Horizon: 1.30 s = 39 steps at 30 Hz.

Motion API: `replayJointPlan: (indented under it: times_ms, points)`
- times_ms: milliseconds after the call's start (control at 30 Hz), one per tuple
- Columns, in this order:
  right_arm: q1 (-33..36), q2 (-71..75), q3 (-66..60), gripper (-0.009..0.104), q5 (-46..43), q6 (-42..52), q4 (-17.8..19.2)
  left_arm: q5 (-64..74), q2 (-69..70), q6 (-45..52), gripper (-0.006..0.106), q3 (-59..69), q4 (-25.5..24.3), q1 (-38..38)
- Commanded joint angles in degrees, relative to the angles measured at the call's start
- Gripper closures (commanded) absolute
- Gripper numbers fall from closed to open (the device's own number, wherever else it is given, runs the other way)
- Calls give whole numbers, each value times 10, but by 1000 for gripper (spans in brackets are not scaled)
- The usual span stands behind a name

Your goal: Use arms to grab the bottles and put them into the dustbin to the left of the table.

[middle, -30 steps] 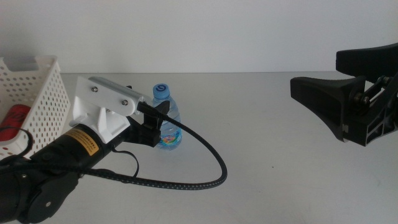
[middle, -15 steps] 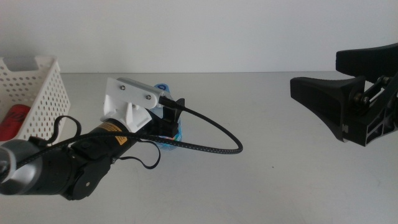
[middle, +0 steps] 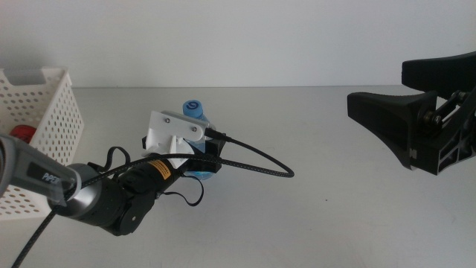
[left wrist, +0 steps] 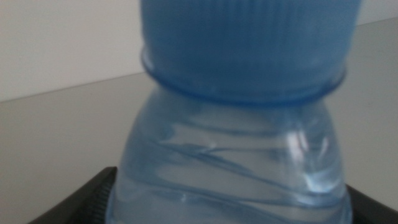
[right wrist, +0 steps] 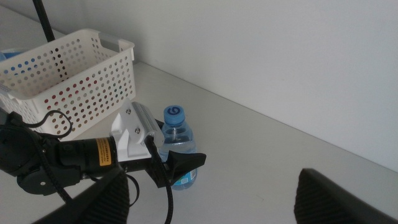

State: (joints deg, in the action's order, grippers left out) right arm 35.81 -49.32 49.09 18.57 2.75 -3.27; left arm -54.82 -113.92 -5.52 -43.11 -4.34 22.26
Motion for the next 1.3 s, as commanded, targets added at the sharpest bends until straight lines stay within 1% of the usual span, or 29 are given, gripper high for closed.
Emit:
replayJointPlan:
  times_ms: [0, 100, 133, 200, 300, 367, 400, 467, 567, 667, 767, 900, 1000, 1067, 1167, 1267]
  points:
    - [2, 5, 20, 27, -39, 7, 1, -62, 9, -7, 7, -18, 13, -1]
    - [2, 5, 20, 27, -39, 7, 1, -68, -1, -7, 13, -20, 26, -1]
    - [2, 5, 20, 27, -39, 7, 1, -68, -1, -8, 18, -20, 31, -1]
    - [2, 5, 20, 27, -39, 7, 1, -69, 0, -13, 33, -20, 34, -1]
    - [2, 5, 20, 27, -39, 7, 1, -63, 16, -20, 64, -19, 27, -1]
    - [2, 5, 20, 27, -39, 7, 1, -42, 35, -20, 81, -16, 19, -1]
    - [2, 5, 20, 27, -39, 7, 1, -19, 49, -20, 90, -16, 19, -1]
    - [2, 5, 20, 27, -39, 7, 1, 38, 78, -19, 102, -16, 23, -1]
    - [2, 5, 20, 27, -39, 7, 1, 103, 129, -2, 102, -17, 36, -1]
    - [2, 5, 20, 27, -39, 7, 1, 173, 196, -2, 102, -26, 38, -1]
    - [2, 5, 20, 27, -39, 7, 1, 276, 254, 0, 102, -47, 39, -16]
    - [2, 5, 20, 27, -39, 7, 1, 464, 323, 11, 102, -100, 38, -75]
    - [2, 5, 20, 27, -39, 7, 1, 629, 351, 23, 102, -161, 35, -136]
    - [2, 5, 20, 27, -39, 7, 1, 720, 358, 51, 102, -202, 28, -180]
    - [2, 5, 20, 27, -39, 7, 1, 822, 358, 95, 102, -263, 25, -234]
    - [2, 5, 20, 27, -39, 7, 1, 900, 349, 133, 102, -317, 26, -273]
